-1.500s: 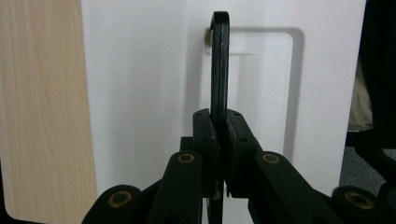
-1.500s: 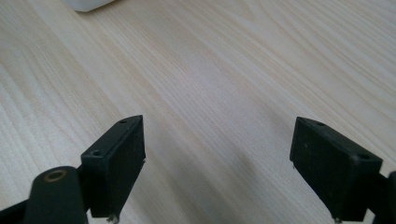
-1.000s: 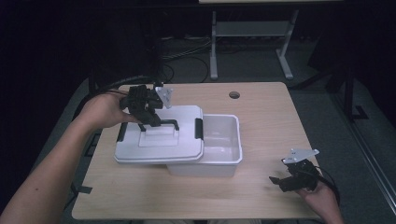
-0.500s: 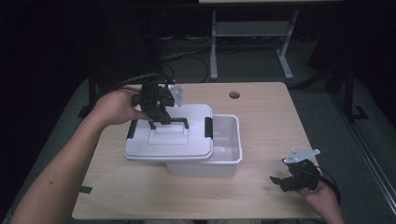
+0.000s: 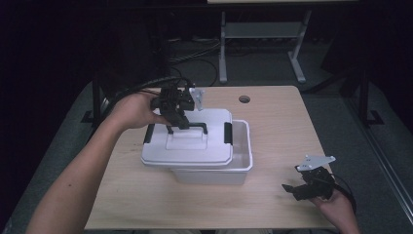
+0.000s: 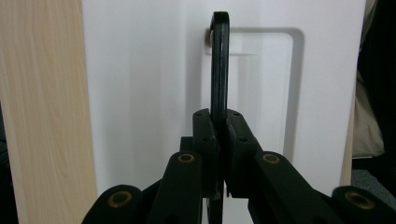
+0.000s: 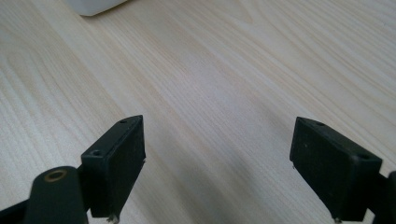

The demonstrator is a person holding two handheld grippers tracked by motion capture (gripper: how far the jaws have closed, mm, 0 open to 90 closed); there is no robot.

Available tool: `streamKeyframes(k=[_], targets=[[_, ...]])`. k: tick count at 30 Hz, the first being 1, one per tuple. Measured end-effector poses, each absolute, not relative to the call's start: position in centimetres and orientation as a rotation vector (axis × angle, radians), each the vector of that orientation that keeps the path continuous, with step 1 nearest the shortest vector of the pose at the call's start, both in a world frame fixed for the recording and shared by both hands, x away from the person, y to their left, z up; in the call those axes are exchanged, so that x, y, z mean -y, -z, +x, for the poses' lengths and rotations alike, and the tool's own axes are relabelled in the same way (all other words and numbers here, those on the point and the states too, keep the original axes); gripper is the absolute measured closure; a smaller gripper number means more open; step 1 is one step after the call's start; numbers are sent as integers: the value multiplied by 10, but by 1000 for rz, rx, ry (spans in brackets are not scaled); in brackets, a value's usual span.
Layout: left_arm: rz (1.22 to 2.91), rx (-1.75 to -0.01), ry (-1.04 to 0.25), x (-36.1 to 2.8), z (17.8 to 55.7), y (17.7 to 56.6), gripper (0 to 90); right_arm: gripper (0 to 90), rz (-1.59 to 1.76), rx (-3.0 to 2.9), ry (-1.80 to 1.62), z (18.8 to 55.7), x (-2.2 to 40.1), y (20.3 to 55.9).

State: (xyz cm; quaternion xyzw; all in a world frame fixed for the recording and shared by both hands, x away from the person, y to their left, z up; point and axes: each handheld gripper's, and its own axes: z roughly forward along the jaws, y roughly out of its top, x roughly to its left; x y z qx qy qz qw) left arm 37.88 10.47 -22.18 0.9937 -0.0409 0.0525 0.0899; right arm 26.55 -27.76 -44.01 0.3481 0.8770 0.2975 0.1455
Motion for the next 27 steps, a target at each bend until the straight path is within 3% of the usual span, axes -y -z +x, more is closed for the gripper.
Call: streamKeyframes(k=[27], targets=[[2934,151,-139,-72,381,229,848,177,983,-2530,-854,267,277,440]])
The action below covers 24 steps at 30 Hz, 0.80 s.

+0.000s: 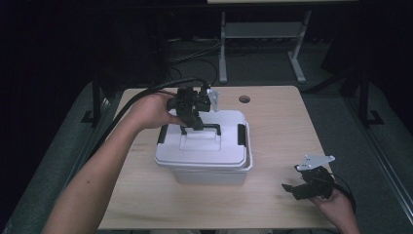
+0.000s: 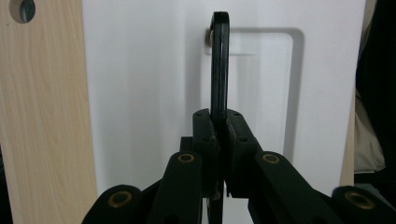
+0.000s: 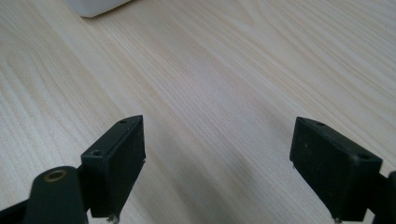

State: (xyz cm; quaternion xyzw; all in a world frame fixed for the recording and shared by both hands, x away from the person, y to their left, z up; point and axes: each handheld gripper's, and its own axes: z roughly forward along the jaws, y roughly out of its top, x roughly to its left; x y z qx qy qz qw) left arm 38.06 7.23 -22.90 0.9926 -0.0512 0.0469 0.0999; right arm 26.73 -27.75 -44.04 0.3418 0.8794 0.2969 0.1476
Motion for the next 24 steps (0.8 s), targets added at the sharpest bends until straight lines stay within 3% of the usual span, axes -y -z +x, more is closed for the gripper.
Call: streamKeyframes(k=[24], targets=[[2977,142,-127,-44,387,246,849,177,998,-2520,-864,266,279,439]])
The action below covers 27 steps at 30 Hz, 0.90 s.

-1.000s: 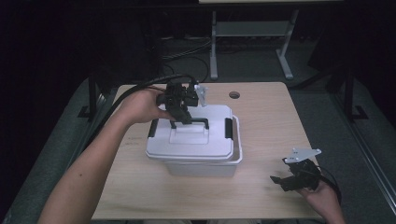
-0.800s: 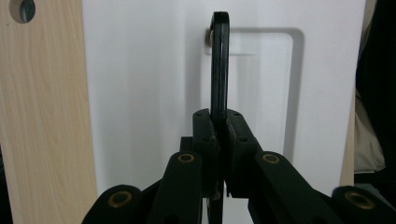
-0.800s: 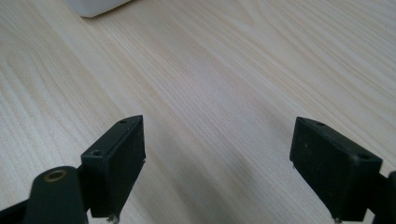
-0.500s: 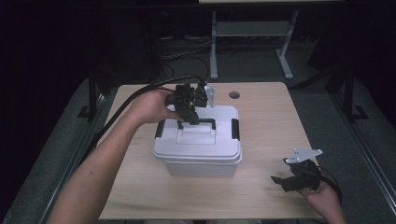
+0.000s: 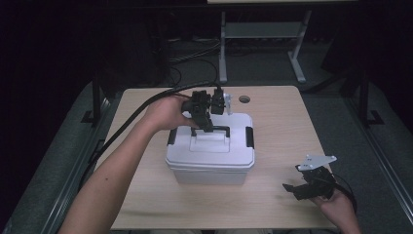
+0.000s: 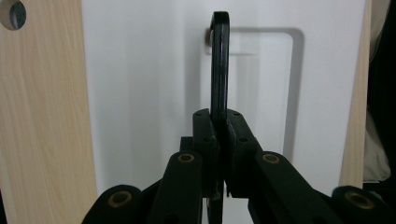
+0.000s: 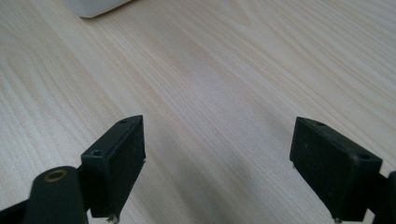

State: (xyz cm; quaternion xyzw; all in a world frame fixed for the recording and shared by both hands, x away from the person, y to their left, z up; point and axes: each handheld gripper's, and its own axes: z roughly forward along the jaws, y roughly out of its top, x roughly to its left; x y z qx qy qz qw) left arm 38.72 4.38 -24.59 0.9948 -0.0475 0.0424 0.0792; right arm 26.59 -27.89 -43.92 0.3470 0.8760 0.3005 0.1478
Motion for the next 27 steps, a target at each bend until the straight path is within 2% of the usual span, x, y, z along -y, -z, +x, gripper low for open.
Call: streamKeyframes(k=[27], targets=[[3000,142,-97,-42,388,254,849,177,984,-2527,-854,266,279,439]])
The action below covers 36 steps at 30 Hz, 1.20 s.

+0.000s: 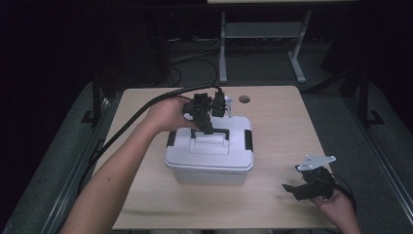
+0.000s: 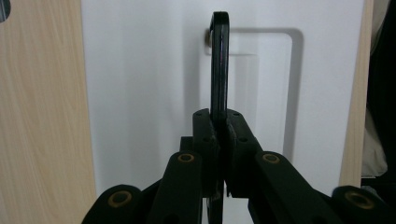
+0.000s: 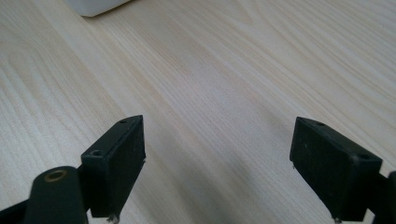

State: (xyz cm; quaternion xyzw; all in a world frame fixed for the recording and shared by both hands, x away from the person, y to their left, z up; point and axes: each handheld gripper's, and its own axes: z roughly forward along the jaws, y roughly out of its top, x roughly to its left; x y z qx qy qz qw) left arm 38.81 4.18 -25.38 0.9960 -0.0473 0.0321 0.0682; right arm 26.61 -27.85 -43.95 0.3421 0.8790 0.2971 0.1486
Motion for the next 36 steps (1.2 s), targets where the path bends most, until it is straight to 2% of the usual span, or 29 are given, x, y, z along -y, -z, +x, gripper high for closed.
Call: streamKeyframes(k=[36], targets=[[3007,142,-90,-40,388,260,840,177,974,-2534,-850,266,278,440]])
